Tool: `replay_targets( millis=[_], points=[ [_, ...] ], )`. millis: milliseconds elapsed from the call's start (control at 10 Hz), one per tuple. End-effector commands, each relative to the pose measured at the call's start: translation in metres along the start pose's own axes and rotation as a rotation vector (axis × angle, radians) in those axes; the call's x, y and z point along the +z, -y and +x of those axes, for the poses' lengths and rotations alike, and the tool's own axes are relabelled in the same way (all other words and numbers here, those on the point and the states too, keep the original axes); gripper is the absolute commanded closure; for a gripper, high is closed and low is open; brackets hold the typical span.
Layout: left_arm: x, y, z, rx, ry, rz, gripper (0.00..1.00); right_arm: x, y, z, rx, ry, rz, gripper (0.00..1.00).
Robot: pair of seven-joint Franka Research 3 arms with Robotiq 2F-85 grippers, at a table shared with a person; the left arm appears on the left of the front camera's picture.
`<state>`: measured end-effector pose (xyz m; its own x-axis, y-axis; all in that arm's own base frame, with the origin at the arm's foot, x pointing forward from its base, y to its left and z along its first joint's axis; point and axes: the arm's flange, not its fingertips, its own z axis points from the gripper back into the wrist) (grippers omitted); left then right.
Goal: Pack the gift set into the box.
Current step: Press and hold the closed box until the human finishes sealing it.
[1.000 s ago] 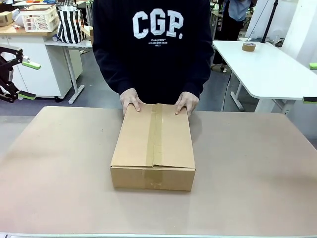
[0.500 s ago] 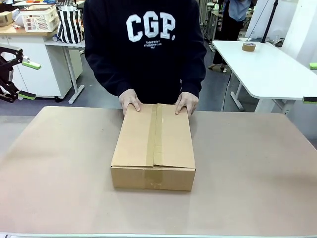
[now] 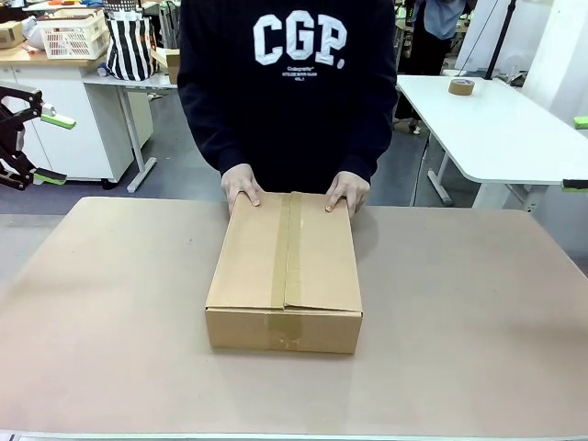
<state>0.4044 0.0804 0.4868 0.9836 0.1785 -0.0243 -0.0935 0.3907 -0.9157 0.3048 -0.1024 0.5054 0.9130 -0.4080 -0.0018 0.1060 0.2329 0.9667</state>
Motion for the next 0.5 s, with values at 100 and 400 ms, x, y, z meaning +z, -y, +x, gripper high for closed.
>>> replay_targets(
  millis=[100,400],
  points=[
    [-0.0008,0.0006,-0.0037,0.005,0.003,-0.020,0.00,-0.0033,-0.0010,0.0020,0.025,0.007,0.023,0.00],
    [0.0000,0.0000,0.0000,0.000,0.000,0.000,0.00,-0.0001,0.0002,0.0001,0.000,0.000,0.000,0.00]
  ],
)
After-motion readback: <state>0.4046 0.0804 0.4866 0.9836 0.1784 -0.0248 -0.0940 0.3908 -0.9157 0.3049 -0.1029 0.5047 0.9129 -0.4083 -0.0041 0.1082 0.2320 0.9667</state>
